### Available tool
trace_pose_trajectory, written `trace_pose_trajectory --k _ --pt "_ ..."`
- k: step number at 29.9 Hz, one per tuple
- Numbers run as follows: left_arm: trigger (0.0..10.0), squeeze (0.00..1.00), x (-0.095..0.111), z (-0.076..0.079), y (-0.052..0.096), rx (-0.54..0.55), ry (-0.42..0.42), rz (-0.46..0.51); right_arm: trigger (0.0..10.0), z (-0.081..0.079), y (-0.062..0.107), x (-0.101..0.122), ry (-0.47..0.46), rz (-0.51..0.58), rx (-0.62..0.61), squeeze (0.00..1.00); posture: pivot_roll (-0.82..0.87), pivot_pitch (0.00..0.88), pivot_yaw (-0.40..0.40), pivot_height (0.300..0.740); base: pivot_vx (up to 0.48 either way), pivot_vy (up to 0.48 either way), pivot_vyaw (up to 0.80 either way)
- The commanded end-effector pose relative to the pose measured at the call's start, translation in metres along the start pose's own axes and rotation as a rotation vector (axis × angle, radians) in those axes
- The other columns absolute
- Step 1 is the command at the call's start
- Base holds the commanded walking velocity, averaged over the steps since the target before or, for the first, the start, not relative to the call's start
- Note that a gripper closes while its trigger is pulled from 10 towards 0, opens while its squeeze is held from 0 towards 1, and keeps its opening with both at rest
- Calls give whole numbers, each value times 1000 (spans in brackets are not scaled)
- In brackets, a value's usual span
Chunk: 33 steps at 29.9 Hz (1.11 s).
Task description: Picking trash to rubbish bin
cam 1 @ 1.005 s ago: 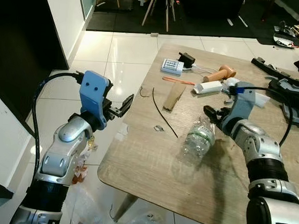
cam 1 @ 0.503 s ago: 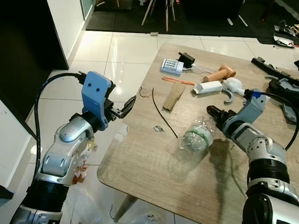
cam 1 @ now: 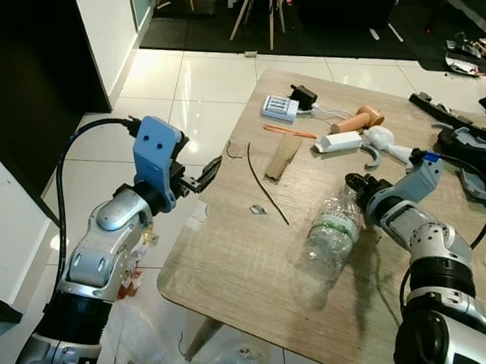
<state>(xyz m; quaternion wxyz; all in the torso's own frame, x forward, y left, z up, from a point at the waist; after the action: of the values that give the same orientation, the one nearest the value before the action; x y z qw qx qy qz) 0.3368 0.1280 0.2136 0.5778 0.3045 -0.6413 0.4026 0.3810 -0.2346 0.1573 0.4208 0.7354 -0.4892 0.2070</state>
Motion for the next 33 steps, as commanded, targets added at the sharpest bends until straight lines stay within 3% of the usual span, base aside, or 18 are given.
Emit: trace_pose_trajectory --k 1,5,6,7,8,11,12,13,14,18,20,21,24,25,26,27,28,33 --pt "10000 27 -3 1 1 -14 -10 -19 0 17 -2 -25 -32 -95 -77 0 12 182 58 740 0 0 0" --pt "10000 27 -2 2 1 -13 -11 -16 0 13 -2 -17 -23 -54 -60 0 12 182 58 740 0 0 0" --pt "10000 27 -1 1 0 -8 -12 -10 0 2 -1 -1 36 37 -13 0 12 173 57 740 0 0 0" --pt "10000 27 3 -1 -2 8 2 7 9490 -16 4 24 133 177 61 0 11 170 56 740 0 0 0" --pt "10000 27 3 -1 -2 8 2 7 9490 -16 4 24 133 177 61 0 11 170 56 740 0 0 0" --pt "10000 20 10 -5 -5 31 15 31 10000 -64 27 70 276 462 268 0 14 168 55 740 0 0 0" --pt "10000 20 10 -5 -5 31 15 31 10000 -64 27 70 276 462 268 0 14 168 55 740 0 0 0" --pt "10000 20 11 -6 -5 32 11 32 10000 -87 42 83 245 512 391 0 14 162 55 740 0 0 0" --pt "10000 12 12 -6 -4 30 9 29 10000 -99 49 86 180 494 476 0 12 157 55 740 0 0 0" --pt "10000 12 12 -7 -4 28 8 27 10000 -106 54 88 138 479 535 0 12 157 55 740 0 0 0" --pt "10000 0 17 -10 -3 52 7 43 10000 -124 72 98 144 548 617 0 12 151 55 740 0 0 0" --pt "10000 0 17 -10 -3 52 7 43 10000 -124 72 98 144 548 617 0 12 151 55 740 0 0 0" --pt "10000 0 25 -21 -4 168 -7 90 10000 -148 98 107 618 827 527 0 7 146 52 740 0 0 0" --pt "10000 0 25 -21 -4 168 -7 90 10000 -148 98 107 618 827 527 0 7 146 52 740 0 0 0" --pt "10000 0 26 -24 -3 203 -4 96 10000 -157 102 104 717 888 513 0 3 143 51 740 0 0 0" --pt "10000 0 26 -24 -3 203 -4 96 10000 -157 102 104 717 888 513 0 3 143 51 740 0 0 0" --pt "10000 0 29 -26 -1 246 5 116 10000 -164 102 93 851 957 463 0 -2 144 48 740 0 0 0" --pt "10000 0 29 -27 4 288 2 126 10000 -157 102 84 888 994 396 0 -2 143 44 740 0 0 0"
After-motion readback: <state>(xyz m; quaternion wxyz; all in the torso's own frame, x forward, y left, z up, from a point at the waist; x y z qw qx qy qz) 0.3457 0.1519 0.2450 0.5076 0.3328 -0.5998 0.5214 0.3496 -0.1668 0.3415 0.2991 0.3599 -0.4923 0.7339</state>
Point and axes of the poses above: a point about 5 cm out from each wrist's last joint towards the gripper, its own y axis pointing back from the gripper into the wrist, its own x axis along the axis of the wrist's last joint, z = x × y, the point moved 1 cm from there along -y, pointing out of the wrist towards the gripper, and after that the axes turned 8 degrees about y, right-handed, at the moved point
